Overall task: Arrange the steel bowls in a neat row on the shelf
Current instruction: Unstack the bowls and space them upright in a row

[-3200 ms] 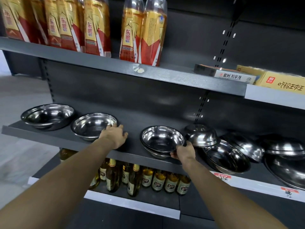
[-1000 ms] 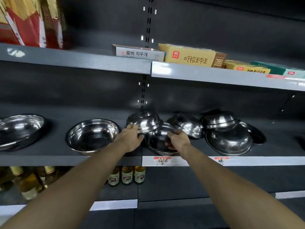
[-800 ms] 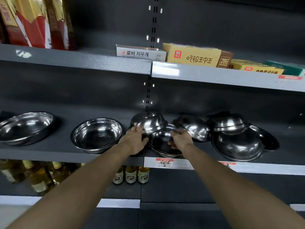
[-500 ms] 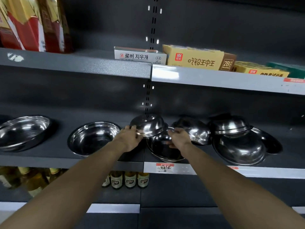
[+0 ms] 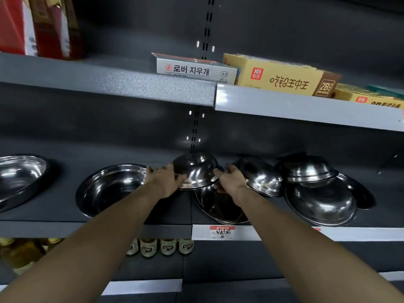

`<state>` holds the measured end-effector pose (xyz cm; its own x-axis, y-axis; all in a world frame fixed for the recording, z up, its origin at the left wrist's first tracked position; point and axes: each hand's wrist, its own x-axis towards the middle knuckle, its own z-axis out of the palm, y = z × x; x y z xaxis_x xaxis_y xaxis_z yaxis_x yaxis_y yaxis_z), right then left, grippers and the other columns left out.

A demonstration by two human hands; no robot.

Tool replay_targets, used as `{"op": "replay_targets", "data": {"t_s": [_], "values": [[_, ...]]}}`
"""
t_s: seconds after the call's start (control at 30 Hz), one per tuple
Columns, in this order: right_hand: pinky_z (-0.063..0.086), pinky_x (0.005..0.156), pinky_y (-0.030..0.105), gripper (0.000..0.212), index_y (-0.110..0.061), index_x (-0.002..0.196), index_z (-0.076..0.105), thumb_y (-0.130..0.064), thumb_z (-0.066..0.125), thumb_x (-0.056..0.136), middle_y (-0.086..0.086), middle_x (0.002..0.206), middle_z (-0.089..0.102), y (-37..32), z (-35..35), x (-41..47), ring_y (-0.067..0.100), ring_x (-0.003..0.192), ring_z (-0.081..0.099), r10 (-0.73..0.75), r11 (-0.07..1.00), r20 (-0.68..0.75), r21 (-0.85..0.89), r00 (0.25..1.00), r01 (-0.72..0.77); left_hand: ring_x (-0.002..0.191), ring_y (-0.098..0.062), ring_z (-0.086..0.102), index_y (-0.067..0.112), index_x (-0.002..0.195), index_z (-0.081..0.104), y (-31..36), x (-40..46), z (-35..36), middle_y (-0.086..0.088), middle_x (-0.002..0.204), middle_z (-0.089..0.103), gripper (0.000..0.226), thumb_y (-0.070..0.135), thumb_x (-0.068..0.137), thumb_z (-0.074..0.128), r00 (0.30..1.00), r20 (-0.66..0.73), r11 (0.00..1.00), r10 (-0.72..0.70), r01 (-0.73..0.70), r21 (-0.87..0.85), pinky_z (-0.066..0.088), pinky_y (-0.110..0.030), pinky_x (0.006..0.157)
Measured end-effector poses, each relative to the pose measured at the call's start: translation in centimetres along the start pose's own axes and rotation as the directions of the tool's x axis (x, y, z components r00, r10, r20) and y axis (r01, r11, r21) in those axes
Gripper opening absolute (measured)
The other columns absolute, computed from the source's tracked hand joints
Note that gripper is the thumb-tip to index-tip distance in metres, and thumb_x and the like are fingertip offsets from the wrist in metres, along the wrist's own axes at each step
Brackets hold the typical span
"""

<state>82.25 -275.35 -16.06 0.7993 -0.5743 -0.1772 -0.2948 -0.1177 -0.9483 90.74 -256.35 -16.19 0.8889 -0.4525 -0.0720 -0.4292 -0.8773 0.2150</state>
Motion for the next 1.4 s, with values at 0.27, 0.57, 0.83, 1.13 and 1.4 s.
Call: {"op": "replay_targets", "data": {"t_s": [0.27,0.57,0.83,1.13,1.4], "values": [[0.045,0.040,0.018,0.067,-0.017,0.150,0.036,-0.033,0.066,0.092,0.003,0.106,0.067,-0.5,0.8,0.7,0.009,0.047,0.059,0.027,0.999,-0.018,-0.047,0.999,-0.027,0.143,-0.030,0.033,0.010,0.147,0.033,-1.3,2.2,0.5,-0.016,0.147,0.047,0.081,0.070,0.093,0.025,1.000,0.007,1.000,0.008,-0.008,-0.027,0.005,-0.048,0.121],[0.056,0.091,0.034,0.068,-0.025,0.136,0.056,-0.060,0.070,0.078,-0.007,0.105,0.072,0.5,2.1,1.4,0.012,0.087,0.066,0.010,0.993,-0.060,-0.117,0.998,-0.017,0.140,-0.028,0.039,0.014,0.144,0.046,-1.3,3.5,1.3,-0.009,0.146,0.051,0.095,0.082,0.085,0.016,0.998,0.050,0.999,0.023,-0.021,-0.040,-0.003,-0.052,0.119],[0.048,0.102,0.028,0.072,-0.026,0.134,0.060,-0.066,0.068,0.075,-0.011,0.113,0.072,0.0,2.2,0.6,0.011,0.107,0.066,-0.075,0.982,-0.107,-0.181,0.991,0.055,0.125,-0.027,0.056,0.014,0.128,0.059,-1.3,3.1,1.3,-0.010,0.120,0.069,0.098,0.085,0.081,0.011,0.998,-0.063,0.981,-0.028,0.016,-0.193,-0.007,-0.051,0.120],[0.034,0.104,0.019,0.085,-0.036,0.149,0.041,-0.074,0.059,0.075,-0.011,0.145,0.054,-0.1,1.8,-2.4,0.009,0.134,0.048,-0.311,0.948,-0.207,-0.143,0.928,0.285,0.120,-0.027,0.057,0.020,0.138,0.045,0.4,0.0,1.2,-0.004,0.127,0.064,0.079,0.074,0.081,0.052,0.957,-0.262,0.673,-0.123,-0.113,-0.730,0.047,-0.042,0.100],[0.050,0.102,0.036,0.056,-0.032,0.139,0.050,-0.041,0.065,0.086,-0.027,0.100,0.064,0.4,-1.4,-4.2,0.002,0.100,0.062,-0.359,0.933,-0.166,-0.092,0.919,0.348,0.129,-0.018,0.043,0.041,0.153,0.017,1.7,-2.6,0.5,-0.006,0.133,0.054,0.109,0.044,0.068,0.085,0.930,-0.358,0.608,-0.085,-0.237,-0.758,0.033,-0.032,0.115]]}}
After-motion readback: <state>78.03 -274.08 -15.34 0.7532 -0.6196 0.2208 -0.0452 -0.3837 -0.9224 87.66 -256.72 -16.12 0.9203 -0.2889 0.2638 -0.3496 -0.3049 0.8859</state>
